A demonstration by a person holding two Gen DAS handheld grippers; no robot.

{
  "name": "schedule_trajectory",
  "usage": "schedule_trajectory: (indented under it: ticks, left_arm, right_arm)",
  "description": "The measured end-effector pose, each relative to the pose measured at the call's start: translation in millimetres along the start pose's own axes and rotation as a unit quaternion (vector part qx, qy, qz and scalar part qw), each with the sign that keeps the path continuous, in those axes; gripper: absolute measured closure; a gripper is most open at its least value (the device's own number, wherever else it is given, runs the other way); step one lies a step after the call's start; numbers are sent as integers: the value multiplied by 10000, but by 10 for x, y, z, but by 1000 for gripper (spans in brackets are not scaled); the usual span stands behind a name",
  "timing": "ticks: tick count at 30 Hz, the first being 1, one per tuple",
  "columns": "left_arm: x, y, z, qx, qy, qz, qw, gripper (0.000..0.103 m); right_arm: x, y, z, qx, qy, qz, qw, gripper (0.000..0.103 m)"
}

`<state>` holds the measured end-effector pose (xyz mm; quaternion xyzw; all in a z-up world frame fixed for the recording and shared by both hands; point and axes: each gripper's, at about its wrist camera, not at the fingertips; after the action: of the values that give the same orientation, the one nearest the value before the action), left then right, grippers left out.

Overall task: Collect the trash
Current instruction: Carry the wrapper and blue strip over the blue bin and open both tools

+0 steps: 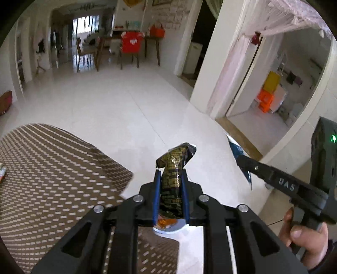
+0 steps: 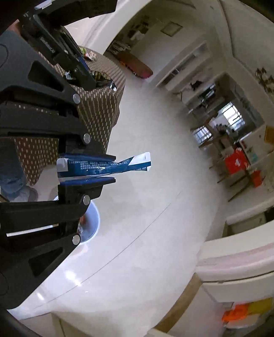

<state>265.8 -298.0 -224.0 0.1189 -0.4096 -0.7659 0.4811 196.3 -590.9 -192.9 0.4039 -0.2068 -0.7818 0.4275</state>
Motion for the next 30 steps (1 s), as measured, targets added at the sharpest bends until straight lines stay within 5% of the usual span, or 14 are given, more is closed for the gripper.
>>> schedule_trajectory:
  ticks: [16,19,20,27,30]
  left_arm:
    - [223,-211,-1337,-1309,-160,114,9912,81]
    - [213,-216,-1535,-1583,-136,151,9872,36]
    - [197,-209,-1525,-1538,-122,165,9879,26]
    - [87,-44,-1312,-1207,72,213,9924,17]
    - [79,25,-1126,-1010,54,199,9947,16]
  right_arm:
    - [497,-76,-507,-502,-173,-398,9978,87]
    - [591,-105,-640,-674,-218,-527,9961,83]
    - [621,-121,-654,-698,-222,-574,9957,77]
    - [770,-181,-539,-613,-498,-976,9921,10]
    - [778,-161,-490,-585,-682,-1024,9907,6]
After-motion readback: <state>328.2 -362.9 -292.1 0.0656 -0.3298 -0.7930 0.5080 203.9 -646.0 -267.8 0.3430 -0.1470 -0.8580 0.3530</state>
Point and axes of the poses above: each gripper's, at about its wrist camera, not at the fingertips, and z roughly against the way its jaws point, x to its right, y to its top, and after that the axes turned 9 degrees about x, right-handed
